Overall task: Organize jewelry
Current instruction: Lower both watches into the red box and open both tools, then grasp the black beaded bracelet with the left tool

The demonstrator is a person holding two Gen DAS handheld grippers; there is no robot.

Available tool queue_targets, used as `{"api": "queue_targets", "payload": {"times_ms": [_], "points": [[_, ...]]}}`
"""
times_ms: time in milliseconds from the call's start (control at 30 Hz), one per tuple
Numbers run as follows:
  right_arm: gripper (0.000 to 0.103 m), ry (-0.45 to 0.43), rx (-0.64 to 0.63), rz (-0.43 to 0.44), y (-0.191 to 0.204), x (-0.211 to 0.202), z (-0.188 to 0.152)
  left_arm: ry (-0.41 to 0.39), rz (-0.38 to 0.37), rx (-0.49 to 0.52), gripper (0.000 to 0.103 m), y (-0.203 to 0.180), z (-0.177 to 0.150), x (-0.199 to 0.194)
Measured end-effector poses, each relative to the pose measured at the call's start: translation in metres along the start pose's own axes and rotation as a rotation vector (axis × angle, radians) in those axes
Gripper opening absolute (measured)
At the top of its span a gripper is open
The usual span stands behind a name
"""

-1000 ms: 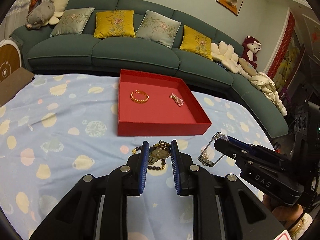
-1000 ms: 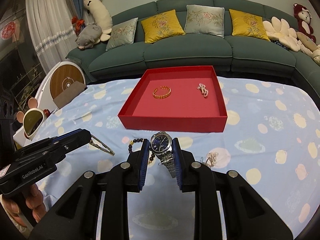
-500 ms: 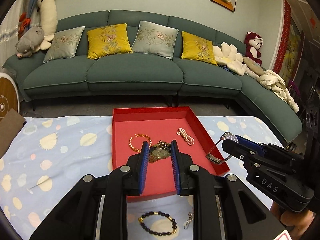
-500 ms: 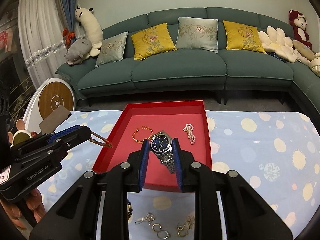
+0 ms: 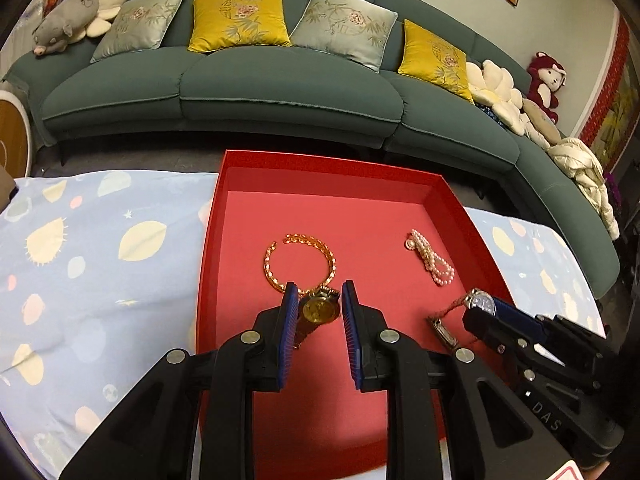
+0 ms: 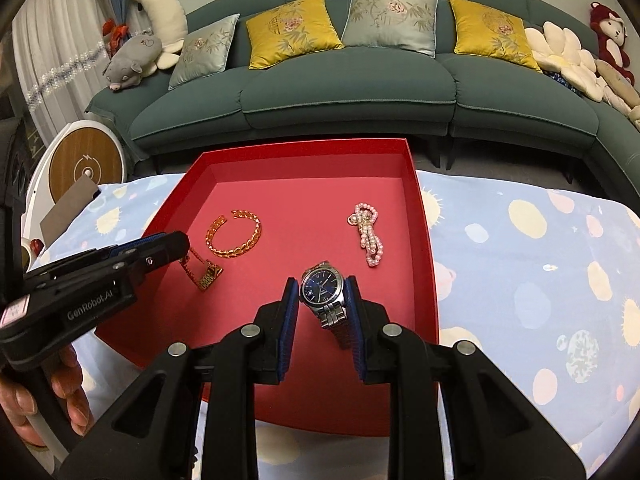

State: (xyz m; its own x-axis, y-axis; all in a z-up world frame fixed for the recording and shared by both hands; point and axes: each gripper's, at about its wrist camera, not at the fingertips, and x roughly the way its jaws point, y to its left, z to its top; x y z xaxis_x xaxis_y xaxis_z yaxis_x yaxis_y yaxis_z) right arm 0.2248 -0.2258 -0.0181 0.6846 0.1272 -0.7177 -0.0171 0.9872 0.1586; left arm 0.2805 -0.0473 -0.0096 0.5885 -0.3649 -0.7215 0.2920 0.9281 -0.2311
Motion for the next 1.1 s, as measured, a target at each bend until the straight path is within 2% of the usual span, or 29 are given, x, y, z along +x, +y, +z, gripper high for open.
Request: {"api": "queue_targets", "payload": {"times_ms": [233,533,600,667,733,800,933,1100], "points": [[0.024,-0.029,0.016,0.002,-0.005,0.001,0.0,-0.058,0.019,-0.074,0.029,0.016,0.019,-0.021],[0.025,-0.159,0.058,0.01,-0.011,-0.068,0.008,-0.06,0.047,-0.036,0.029,0.015,0.002,-0.083],[0.025,-0.179,0.058,0.006,-0.011,-0.089,0.003,-0.056,0.043,-0.023,0.029,0.011,-0.006,-0.098],[0.032,-0.203,0.054,-0.01,-0.012,-0.112,-0.006,-0.073,0.055,-0.002,0.031,0.007,-0.016,-0.116],[0.034,-0.223,0.049,-0.041,-0.011,-0.131,-0.013,-0.082,0.069,0.017,0.042,0.004,-0.029,-0.13],[0.034,-0.238,0.055,-0.04,-0.013,-0.147,-0.023,-0.089,0.076,0.027,0.049,0.004,-0.043,-0.142],[0.034,-0.226,0.041,-0.075,-0.012,-0.166,-0.047,-0.08,0.096,0.028,0.051,0.005,-0.077,-0.155],[0.034,-0.163,0.098,-0.061,-0.018,-0.168,-0.084,-0.006,0.074,-0.043,0.051,0.011,-0.112,-0.151]]}}
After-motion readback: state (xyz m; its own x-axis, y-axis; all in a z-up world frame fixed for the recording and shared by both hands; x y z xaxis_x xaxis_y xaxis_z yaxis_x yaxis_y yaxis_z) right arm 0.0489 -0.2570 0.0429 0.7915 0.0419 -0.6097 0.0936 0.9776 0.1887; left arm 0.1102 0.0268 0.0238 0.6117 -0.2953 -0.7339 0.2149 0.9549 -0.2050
